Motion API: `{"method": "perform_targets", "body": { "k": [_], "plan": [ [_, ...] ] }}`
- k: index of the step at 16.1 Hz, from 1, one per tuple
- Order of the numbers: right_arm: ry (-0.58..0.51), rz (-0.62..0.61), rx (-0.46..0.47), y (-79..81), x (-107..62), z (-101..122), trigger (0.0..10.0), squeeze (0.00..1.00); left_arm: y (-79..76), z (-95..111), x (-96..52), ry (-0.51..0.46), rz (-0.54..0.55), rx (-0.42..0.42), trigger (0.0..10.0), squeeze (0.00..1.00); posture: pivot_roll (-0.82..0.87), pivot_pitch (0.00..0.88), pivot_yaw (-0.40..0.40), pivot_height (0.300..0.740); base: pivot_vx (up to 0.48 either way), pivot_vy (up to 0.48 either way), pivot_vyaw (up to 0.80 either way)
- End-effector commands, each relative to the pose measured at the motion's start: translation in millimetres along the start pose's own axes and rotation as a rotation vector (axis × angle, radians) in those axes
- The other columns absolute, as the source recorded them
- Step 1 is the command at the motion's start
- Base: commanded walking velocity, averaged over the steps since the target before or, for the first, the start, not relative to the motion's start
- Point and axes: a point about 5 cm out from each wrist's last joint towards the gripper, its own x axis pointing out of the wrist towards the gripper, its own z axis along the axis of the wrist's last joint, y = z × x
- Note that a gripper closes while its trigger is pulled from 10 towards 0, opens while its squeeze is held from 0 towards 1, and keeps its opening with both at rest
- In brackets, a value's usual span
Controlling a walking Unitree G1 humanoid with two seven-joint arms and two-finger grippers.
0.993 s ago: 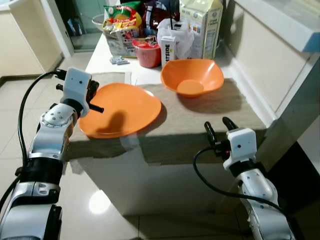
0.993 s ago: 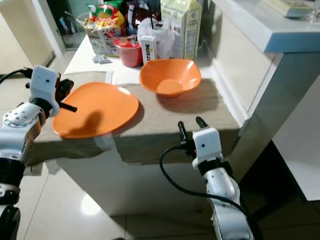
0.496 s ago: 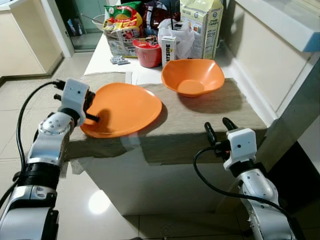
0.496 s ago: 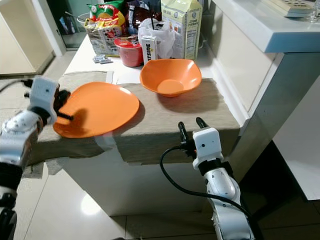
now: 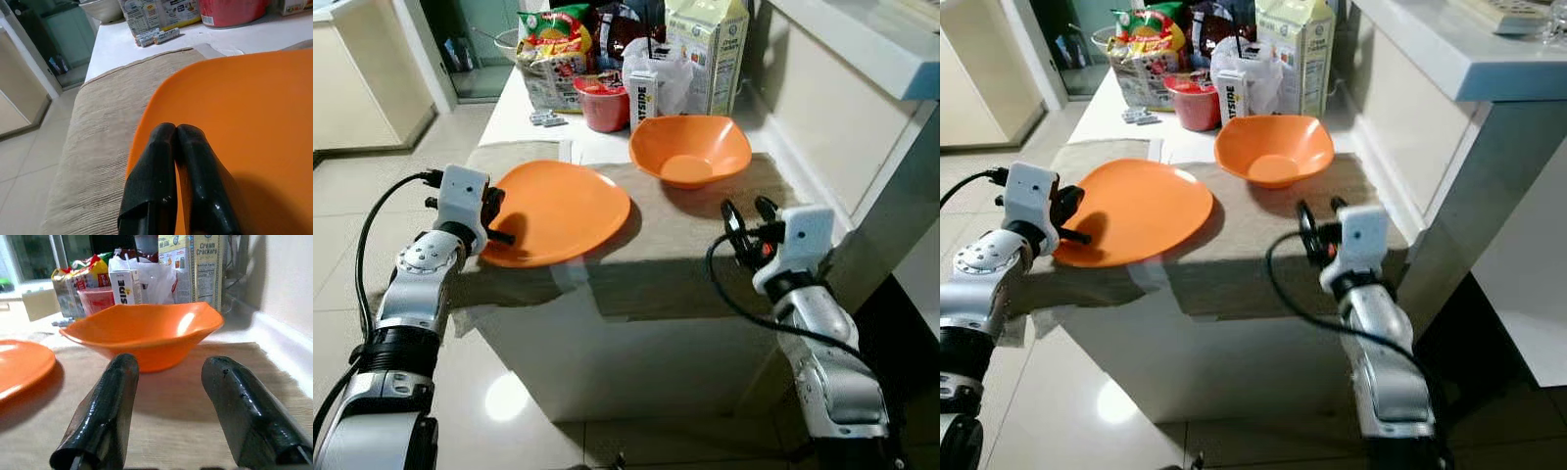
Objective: Setting the table
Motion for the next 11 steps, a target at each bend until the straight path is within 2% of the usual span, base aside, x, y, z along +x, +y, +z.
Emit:
{"method": "perform_targets", "body": {
  "k": [1, 4, 6, 8, 11],
  "plan": [
    [0.023, -0.004, 0.066, -0.4, 3.5, 0, 10.0, 0.00, 3.1, -18, -3.6, 0.068, 0.022, -0.049, 10.0, 0.00, -0.14, 0.000, 0.065, 0.740, 0.000, 0.000, 0.00],
    [0.049, 0.002, 0.185, 0.6, 12.3, 3, 10.0, 0.00, 2.1, -28, -5.5, 0.098, 0.028, -0.096, 10.0, 0.00, -0.14, 0.000, 0.061, 0.740, 0.000, 0.000, 0.00],
    [0.088, 0.037, 0.299, 6.3, 19.2, 3, 10.0, 0.00, -0.6, -35, -7.0, 0.114, 0.024, -0.113, 10.0, 0.00, -0.14, 0.000, 0.058, 0.740, 0.000, 0.000, 0.00],
    [0.148, 0.096, 0.459, 17.1, 26.6, 1, 10.0, 0.00, -4.0, -40, -7.9, 0.124, 0.016, -0.130, 10.0, 0.00, -0.14, 0.000, 0.055, 0.740, 0.000, 0.000, 0.00],
    [0.169, 0.159, 0.545, 27.7, 35.2, 4, 10.0, 0.00, -6.9, -40, -7.1, 0.118, 0.008, -0.129, 10.0, 0.00, -0.13, 0.000, 0.052, 0.740, 0.000, 0.000, 0.00]
  ]
}}
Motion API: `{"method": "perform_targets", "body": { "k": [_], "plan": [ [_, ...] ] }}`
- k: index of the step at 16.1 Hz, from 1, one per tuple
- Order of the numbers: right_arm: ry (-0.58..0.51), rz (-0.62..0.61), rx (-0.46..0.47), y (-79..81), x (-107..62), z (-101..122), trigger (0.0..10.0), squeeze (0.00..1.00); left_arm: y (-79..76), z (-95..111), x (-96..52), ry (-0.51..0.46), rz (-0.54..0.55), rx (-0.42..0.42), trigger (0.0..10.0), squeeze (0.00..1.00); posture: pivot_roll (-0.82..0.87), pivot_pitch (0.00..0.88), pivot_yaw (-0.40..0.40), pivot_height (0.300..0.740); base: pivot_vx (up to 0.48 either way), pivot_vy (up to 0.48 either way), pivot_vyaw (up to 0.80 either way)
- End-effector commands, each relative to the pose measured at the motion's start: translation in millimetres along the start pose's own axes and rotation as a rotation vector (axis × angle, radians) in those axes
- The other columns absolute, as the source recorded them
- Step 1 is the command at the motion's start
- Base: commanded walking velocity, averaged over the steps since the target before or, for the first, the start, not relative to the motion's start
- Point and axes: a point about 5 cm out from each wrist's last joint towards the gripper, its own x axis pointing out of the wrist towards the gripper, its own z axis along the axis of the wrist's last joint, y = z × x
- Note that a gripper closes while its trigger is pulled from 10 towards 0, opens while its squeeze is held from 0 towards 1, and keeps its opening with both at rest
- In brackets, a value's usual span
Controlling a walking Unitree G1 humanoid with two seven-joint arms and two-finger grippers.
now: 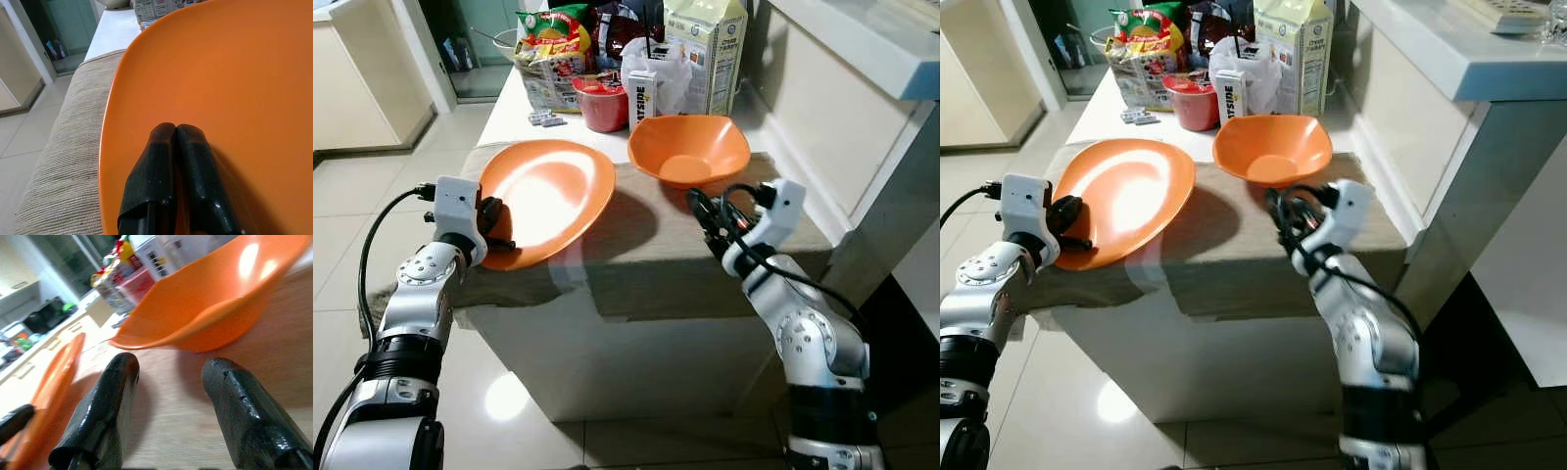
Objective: Setting the table
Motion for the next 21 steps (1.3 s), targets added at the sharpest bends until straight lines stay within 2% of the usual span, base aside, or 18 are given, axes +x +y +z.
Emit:
{"method": "perform_targets", "body": {
  "k": [1, 4, 5, 6, 7, 13, 14, 16, 17, 21],
  "plan": [
    [0.022, 0.056, 0.044, 8.9, 5.8, -1, 10.0, 0.00, -4.4, -24, -3.5, 0.097, -0.008, -0.025, 10.0, 0.00, -0.13, 0.000, 0.049, 0.740, 0.000, 0.000, 0.00],
    [0.066, 0.129, 0.043, 26.7, 18.7, -8, 10.0, 0.00, -7.1, -23, -2.0, 0.087, -0.013, -0.022, 10.0, 0.00, -0.12, 0.000, 0.044, 0.740, 0.000, 0.000, 0.00],
    [0.091, 0.137, -0.010, 30.7, 23.3, -12, 10.0, 0.00, -8.4, -22, -1.7, 0.084, -0.016, -0.021, 10.0, 0.00, -0.12, 0.000, 0.041, 0.740, 0.000, 0.000, 0.00],
    [0.102, 0.142, -0.024, 32.8, 24.9, -14, 10.0, 0.00, -9.5, -22, -1.6, 0.082, -0.019, -0.019, 10.0, 0.00, -0.11, 0.000, 0.039, 0.740, 0.000, 0.000, 0.00],
    [0.129, 0.153, -0.042, 37.2, 27.3, -17, 10.0, 1.00, -11.7, -21, -1.6, 0.079, -0.025, -0.015, 10.0, 0.00, -0.11, 0.000, 0.037, 0.740, 0.000, 0.000, 0.00],
    [0.163, 0.194, -0.026, 49.0, 34.2, -25, 10.0, 1.00, -11.2, -20, -1.7, 0.074, -0.028, -0.005, 10.0, 0.00, -0.10, 0.000, 0.039, 0.740, 0.000, 0.000, 0.00],
    [0.166, 0.203, -0.026, 52.2, 37.0, -27, 10.0, 0.00, -10.9, -20, -1.6, 0.072, -0.028, -0.003, 10.0, 0.00, -0.10, 0.000, 0.040, 0.740, 0.000, 0.000, 0.00],
    [0.175, 0.216, -0.022, 56.3, 40.9, -32, 10.0, 0.00, -10.9, -19, -1.4, 0.070, -0.027, -0.002, 10.0, 0.00, -0.10, 0.000, 0.040, 0.740, 0.000, 0.000, 0.00],
    [0.183, 0.251, 0.002, 64.0, 45.3, -40, 10.0, 0.00, -11.5, -17, -0.8, 0.064, -0.029, -0.001, 10.0, 0.00, -0.10, 0.000, 0.040, 0.740, 0.000, 0.000, 0.00],
    [0.168, 0.289, 0.024, 73.9, 51.9, -43, 10.0, 0.00, -13.0, -16, -0.8, 0.058, -0.037, 0.010, 10.0, 0.00, -0.09, 0.000, 0.042, 0.740, 0.000, 0.000, 0.00]
  ]
}}
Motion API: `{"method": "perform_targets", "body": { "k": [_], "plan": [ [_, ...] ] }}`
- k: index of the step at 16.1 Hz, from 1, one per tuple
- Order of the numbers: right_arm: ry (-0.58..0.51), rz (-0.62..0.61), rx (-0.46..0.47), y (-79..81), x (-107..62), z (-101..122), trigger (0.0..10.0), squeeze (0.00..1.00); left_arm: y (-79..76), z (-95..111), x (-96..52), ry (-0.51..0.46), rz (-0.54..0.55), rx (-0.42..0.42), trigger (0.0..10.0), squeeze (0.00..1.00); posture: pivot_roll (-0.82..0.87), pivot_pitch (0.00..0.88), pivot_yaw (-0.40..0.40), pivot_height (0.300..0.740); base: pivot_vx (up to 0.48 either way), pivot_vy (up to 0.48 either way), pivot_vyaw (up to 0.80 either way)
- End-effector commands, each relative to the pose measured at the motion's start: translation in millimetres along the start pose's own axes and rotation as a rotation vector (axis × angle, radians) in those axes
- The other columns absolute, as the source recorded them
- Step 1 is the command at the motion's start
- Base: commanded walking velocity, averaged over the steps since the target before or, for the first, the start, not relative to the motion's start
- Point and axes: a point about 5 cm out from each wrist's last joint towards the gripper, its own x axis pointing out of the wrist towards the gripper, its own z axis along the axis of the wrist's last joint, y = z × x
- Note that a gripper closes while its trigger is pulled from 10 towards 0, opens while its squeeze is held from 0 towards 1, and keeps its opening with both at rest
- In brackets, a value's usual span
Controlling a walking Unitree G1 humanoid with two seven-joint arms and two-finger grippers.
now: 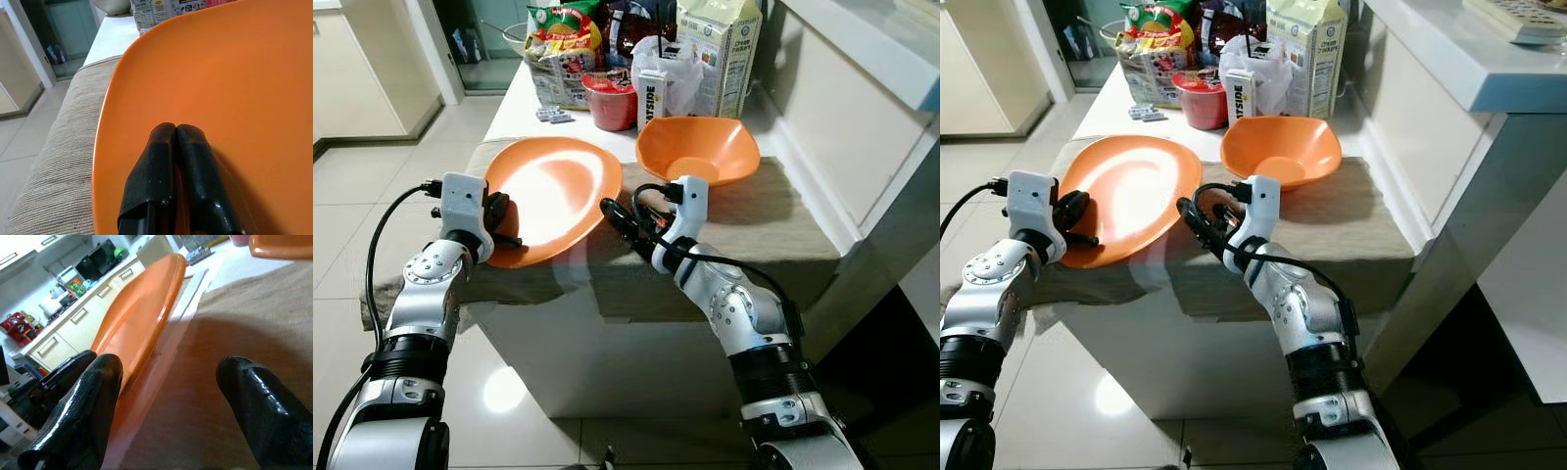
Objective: Setting the table
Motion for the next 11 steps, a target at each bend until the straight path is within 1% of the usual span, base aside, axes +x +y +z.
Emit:
{"method": "perform_targets", "body": {
  "k": [1, 3, 6, 8, 9, 11],
  "plan": [
    [-0.027, 0.074, 0.021, 24.1, 14.6, 3, 10.0, 0.00, -4.1, -20, -3.2, 0.093, -0.012, -0.003, 10.0, 0.00, -0.09, 0.000, 0.042, 0.740, 0.000, 0.000, 0.00],
    [-0.042, 0.091, 0.038, 30.1, 22.3, 3, 10.0, 0.00, -2.4, -17, -3.6, 0.085, -0.012, -0.001, 10.0, 0.00, -0.08, 0.000, 0.046, 0.740, 0.000, 0.000, 0.00],
    [-0.048, 0.099, 0.071, 32.8, 29.2, 2, 10.0, 0.00, -2.4, -17, -4.5, 0.081, -0.012, -0.005, 10.0, 0.00, -0.07, 0.000, 0.044, 0.740, 0.000, 0.000, 0.00],
    [-0.049, 0.112, 0.125, 36.9, 35.8, 0, 10.0, 0.00, -1.2, -19, -6.4, 0.086, -0.010, -0.009, 10.0, 0.00, -0.07, 0.000, 0.042, 0.740, 0.000, 0.000, 0.00],
    [-0.050, 0.113, 0.133, 37.6, 36.8, 0, 10.0, 0.00, -1.3, -19, -6.6, 0.086, -0.010, -0.011, 10.0, 0.00, -0.06, 0.000, 0.039, 0.740, 0.000, 0.000, 0.00],
    [-0.047, 0.138, 0.208, 43.1, 42.1, 0, 10.0, 0.00, -2.9, -20, -7.3, 0.086, -0.012, -0.014, 10.0, 0.00, -0.06, 0.000, 0.036, 0.740, 0.000, 0.000, 0.00]
  ]
}}
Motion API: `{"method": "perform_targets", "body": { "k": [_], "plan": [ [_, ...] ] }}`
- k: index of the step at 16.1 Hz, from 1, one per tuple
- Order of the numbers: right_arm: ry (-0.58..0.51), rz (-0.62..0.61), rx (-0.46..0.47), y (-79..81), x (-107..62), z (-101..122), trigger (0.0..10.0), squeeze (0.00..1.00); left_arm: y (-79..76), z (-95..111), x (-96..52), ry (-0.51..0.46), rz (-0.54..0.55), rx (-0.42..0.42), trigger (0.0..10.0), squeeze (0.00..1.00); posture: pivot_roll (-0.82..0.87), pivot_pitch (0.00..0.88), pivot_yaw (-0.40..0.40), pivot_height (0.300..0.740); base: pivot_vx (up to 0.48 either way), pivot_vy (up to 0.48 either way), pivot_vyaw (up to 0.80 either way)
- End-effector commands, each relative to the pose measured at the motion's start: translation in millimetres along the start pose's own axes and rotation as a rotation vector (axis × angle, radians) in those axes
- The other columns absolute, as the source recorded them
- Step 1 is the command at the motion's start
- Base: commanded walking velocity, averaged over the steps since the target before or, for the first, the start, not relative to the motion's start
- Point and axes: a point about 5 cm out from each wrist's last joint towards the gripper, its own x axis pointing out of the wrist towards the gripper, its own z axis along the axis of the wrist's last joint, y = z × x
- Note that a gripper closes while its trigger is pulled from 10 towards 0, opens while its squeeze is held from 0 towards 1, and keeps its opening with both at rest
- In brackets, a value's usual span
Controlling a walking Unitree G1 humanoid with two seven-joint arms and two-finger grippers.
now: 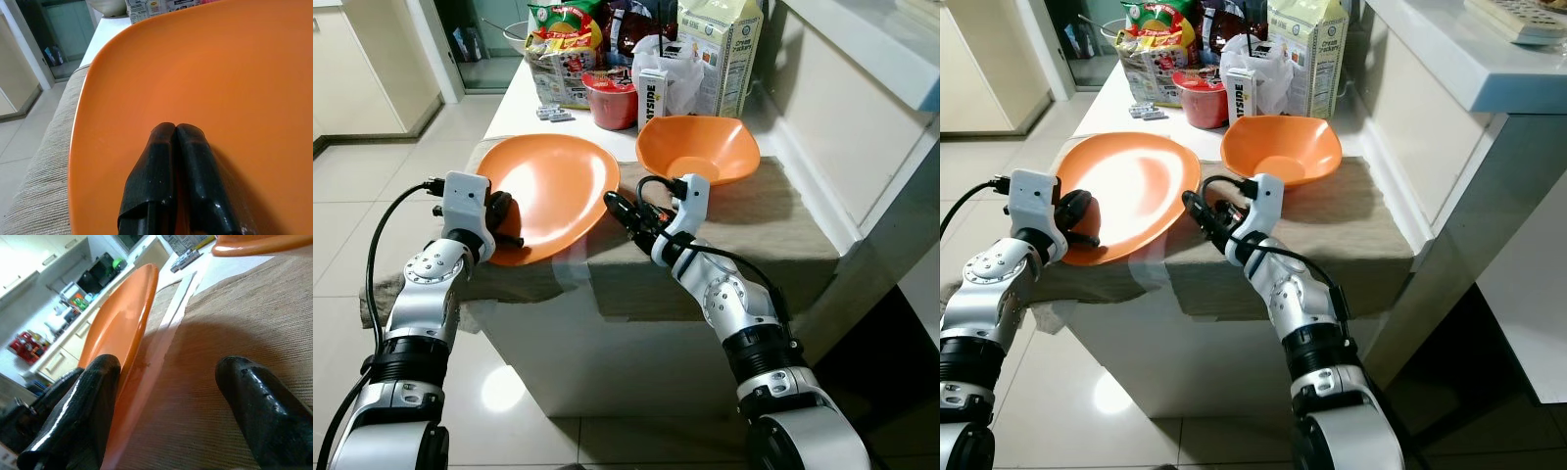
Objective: Setting the table
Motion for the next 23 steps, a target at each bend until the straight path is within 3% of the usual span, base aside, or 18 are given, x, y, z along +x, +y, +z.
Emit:
{"method": "perform_targets", "body": {
  "k": [1, 2, 6, 7, 9, 11, 12, 17, 18, 19, 23],
  "plan": [
    [0.002, 0.161, 0.109, 63.5, 30.5, -7, 10.0, 0.00, -2.1, -22, -5.5, 0.089, -0.006, -0.024, 10.0, 0.00, -0.06, 0.000, 0.035, 0.740, 0.000, 0.000, 0.00],
    [-0.001, 0.198, 0.137, 71.9, 33.2, -5, 10.0, 0.00, -3.1, -21, -5.1, 0.086, -0.010, -0.028, 10.0, 0.00, -0.06, 0.000, 0.033, 0.740, 0.000, 0.000, 0.00],
    [-0.014, 0.234, 0.177, 78.7, 35.8, -1, 10.0, 0.00, -8.5, -17, -4.7, 0.065, -0.030, -0.039, 10.0, 0.00, -0.06, 0.000, 0.030, 0.740, 0.000, 0.000, 0.00],
    [-0.021, 0.257, 0.133, 83.0, 35.2, 0, 10.0, 0.00, -11.7, -17, -5.2, 0.060, -0.043, -0.042, 10.0, 0.00, -0.06, 0.000, 0.030, 0.740, 0.000, 0.000, 0.00],
    [-0.048, 0.314, -0.106, 95.8, 32.6, 4, 10.0, 0.00, -16.9, -18, -5.6, 0.055, -0.060, -0.043, 10.0, 0.00, -0.06, 0.000, 0.028, 0.740, 0.000, 0.000, 0.00],
    [-0.046, 0.352, -0.210, 102.0, 30.0, 2, 10.0, 0.00, -19.7, -16, -4.7, 0.049, -0.070, -0.040, 10.0, 0.00, -0.06, 0.000, 0.028, 0.740, 0.000, 0.000, 0.00],
    [-0.049, 0.361, -0.245, 103.1, 29.1, 1, 10.0, 0.00, -20.6, -16, -4.4, 0.046, -0.074, -0.038, 10.0, 0.00, -0.07, 0.000, 0.027, 0.740, 0.000, 0.000, 0.00],
    [-0.024, 0.321, -0.210, 95.7, 31.9, -7, 10.0, 0.00, -24.6, -12, -5.3, 0.025, -0.089, -0.036, 10.0, 0.00, -0.06, 0.000, 0.022, 0.740, 0.000, 0.000, 0.00],
    [-0.021, 0.304, -0.211, 93.5, 32.6, -9, 7.5, 0.00, -24.5, -11, -5.7, 0.023, -0.090, -0.035, 10.0, 0.00, -0.06, 0.000, 0.022, 0.740, 0.000, 0.000, 0.00],
    [-0.024, 0.285, -0.207, 90.9, 33.3, -9, 0.0, 0.00, -24.4, -11, -6.1, 0.022, -0.090, -0.034, 10.0, 0.00, -0.06, 0.000, 0.022, 0.740, 0.000, 0.000, 0.00],
    [-0.008, 0.231, -0.245, 82.9, 32.9, -12, 0.0, 0.00, -23.5, -10, -7.1, 0.018, -0.090, -0.031, 10.0, 0.00, -0.06, 0.000, 0.021, 0.740, 0.000, 0.000, 0.00]
  ]
}}
